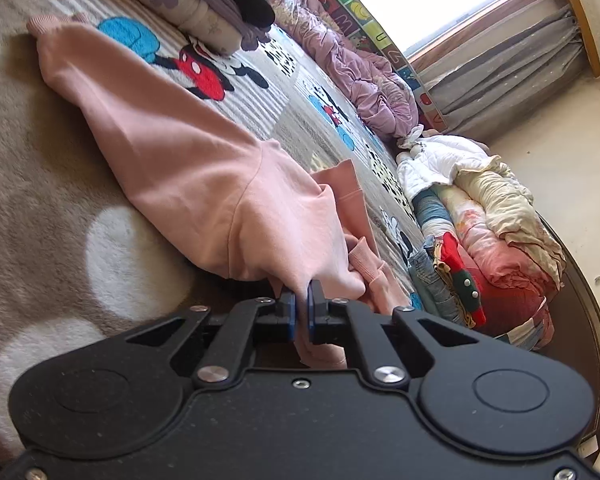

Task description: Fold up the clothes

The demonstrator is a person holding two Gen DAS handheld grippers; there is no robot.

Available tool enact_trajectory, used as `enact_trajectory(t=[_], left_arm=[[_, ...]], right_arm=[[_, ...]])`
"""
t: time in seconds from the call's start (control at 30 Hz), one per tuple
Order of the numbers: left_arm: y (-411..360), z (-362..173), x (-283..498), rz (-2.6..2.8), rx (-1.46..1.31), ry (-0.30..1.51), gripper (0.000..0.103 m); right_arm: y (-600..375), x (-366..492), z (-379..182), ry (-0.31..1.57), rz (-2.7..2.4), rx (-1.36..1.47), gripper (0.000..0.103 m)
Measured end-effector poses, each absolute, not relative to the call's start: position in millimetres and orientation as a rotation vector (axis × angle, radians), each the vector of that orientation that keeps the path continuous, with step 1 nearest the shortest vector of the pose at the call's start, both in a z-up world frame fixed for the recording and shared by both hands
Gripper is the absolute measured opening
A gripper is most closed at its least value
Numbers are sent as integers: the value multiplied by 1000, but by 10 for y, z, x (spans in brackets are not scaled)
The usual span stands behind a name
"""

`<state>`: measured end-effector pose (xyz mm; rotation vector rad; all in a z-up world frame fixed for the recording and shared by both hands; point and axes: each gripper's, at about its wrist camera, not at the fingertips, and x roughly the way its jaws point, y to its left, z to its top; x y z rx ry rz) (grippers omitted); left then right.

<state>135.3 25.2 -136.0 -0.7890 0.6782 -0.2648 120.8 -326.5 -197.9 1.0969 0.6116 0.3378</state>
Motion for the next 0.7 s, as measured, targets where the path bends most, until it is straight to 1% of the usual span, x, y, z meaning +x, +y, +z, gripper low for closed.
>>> enact_trajectory(t=[0.27,0.57,0.7], left_arm=[[364,-1438,1086,-242,-731,706,3],[291,-1581,823,-252,-608,761,2],[242,-1666,825,-241,-555,829,5]], right_arm=[[-3125,993,-2053,657,377,1133,14],[-3047,765,-2010,717,358,1046,14],[-3023,668,-1988,743,342,1004,13]])
